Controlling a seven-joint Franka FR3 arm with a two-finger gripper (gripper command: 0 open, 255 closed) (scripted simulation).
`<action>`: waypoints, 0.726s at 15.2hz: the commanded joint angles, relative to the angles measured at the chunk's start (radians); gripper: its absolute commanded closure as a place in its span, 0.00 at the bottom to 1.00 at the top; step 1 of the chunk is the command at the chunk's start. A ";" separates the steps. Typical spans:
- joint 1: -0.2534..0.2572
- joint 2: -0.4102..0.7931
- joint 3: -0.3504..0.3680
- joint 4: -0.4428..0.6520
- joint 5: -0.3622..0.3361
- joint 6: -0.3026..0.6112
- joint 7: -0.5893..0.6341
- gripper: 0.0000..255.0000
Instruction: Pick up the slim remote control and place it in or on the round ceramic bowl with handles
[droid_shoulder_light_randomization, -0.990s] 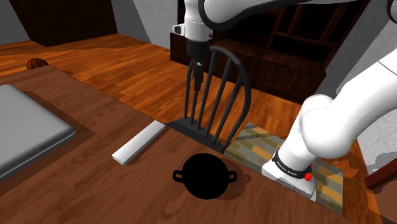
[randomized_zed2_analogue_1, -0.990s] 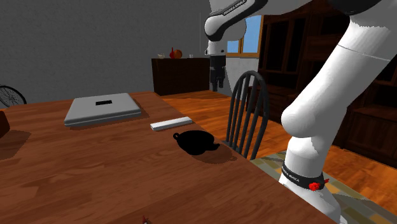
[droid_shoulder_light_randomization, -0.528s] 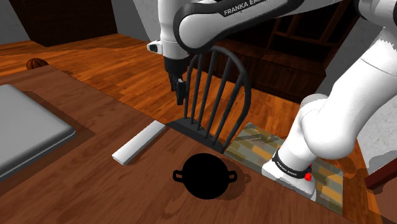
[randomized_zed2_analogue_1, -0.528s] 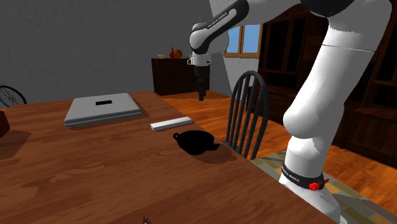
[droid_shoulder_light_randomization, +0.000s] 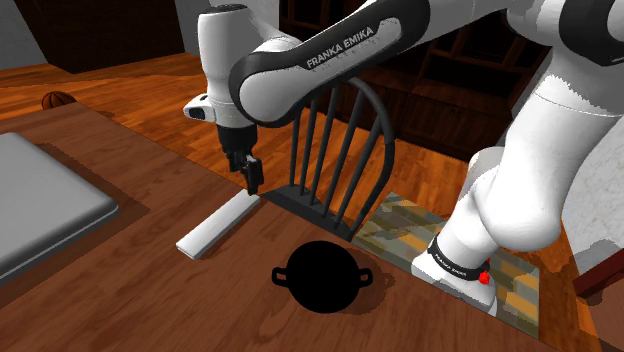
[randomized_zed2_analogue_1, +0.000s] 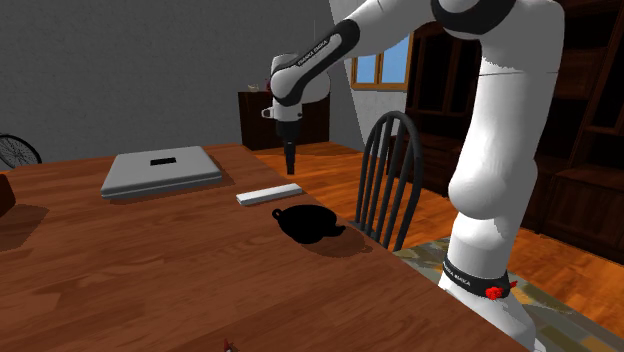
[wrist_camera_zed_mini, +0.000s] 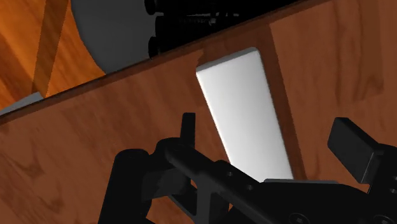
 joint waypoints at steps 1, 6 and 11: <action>0.018 0.047 0.018 0.022 -0.010 0.031 -0.034 0.00; 0.053 0.136 0.052 0.059 -0.036 0.089 -0.088 0.00; 0.055 0.174 0.048 0.036 -0.049 0.149 -0.079 0.00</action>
